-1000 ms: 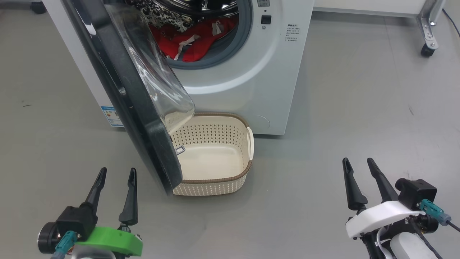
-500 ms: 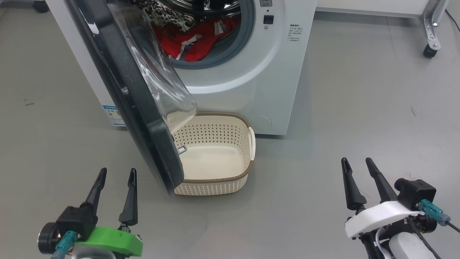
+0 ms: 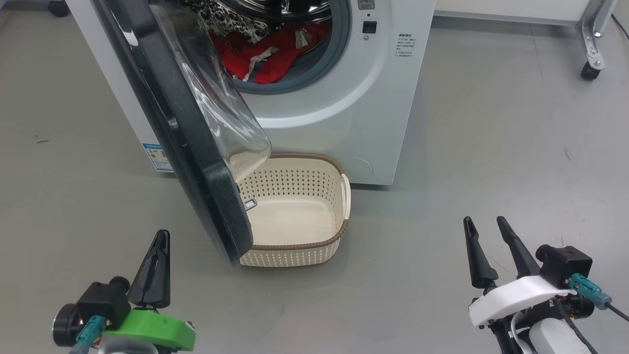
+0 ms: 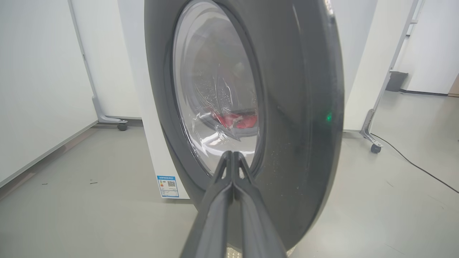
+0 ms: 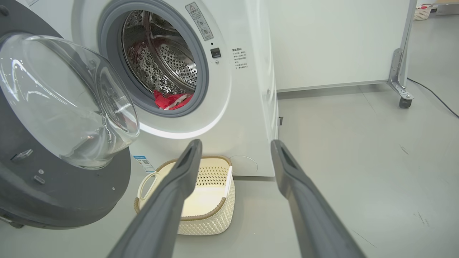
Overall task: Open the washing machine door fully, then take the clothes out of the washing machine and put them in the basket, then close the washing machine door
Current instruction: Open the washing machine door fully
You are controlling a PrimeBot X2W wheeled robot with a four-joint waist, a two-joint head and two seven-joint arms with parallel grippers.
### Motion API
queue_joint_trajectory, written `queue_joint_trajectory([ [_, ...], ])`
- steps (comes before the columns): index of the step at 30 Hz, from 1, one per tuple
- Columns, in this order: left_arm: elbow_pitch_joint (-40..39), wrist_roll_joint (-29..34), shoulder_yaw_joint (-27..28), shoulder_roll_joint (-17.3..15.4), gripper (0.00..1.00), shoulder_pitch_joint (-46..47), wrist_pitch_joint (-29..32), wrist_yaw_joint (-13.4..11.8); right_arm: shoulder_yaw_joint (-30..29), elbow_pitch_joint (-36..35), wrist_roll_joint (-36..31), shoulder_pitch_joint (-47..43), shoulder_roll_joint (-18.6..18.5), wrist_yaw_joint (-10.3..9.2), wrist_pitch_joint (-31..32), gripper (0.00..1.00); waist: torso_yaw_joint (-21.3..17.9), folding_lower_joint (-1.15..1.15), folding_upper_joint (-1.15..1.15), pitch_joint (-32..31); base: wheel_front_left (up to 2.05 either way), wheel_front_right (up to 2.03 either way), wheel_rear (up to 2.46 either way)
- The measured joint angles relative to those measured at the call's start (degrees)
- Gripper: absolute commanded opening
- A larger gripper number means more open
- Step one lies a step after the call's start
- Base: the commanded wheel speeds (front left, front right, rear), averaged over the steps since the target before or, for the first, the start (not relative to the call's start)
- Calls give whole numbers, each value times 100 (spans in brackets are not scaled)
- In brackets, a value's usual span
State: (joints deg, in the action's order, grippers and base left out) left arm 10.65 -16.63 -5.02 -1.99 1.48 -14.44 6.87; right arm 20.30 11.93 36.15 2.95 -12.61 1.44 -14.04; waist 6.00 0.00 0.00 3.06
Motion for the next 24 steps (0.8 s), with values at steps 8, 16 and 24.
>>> queue_joint_trajectory([
  [8, -20, 16, 51, 0, 0, 0, 0, 0, -54, 53, -54, 0, 35, 27, 0, 100, 7, 0, 0, -17, 0, 0, 0],
  [16, -166, 118, 140, 1, 0, 5, 0, 1, -76, 94, -98, -1, 120, 79, 0, 100, 9, 0, 0, -37, 0, 0, 0],
  [24, -461, 102, 378, -14, 0, 214, 0, 1, -105, 133, -142, -1, 160, 103, 0, 100, 10, 0, 0, -46, 0, 0, 0],
])
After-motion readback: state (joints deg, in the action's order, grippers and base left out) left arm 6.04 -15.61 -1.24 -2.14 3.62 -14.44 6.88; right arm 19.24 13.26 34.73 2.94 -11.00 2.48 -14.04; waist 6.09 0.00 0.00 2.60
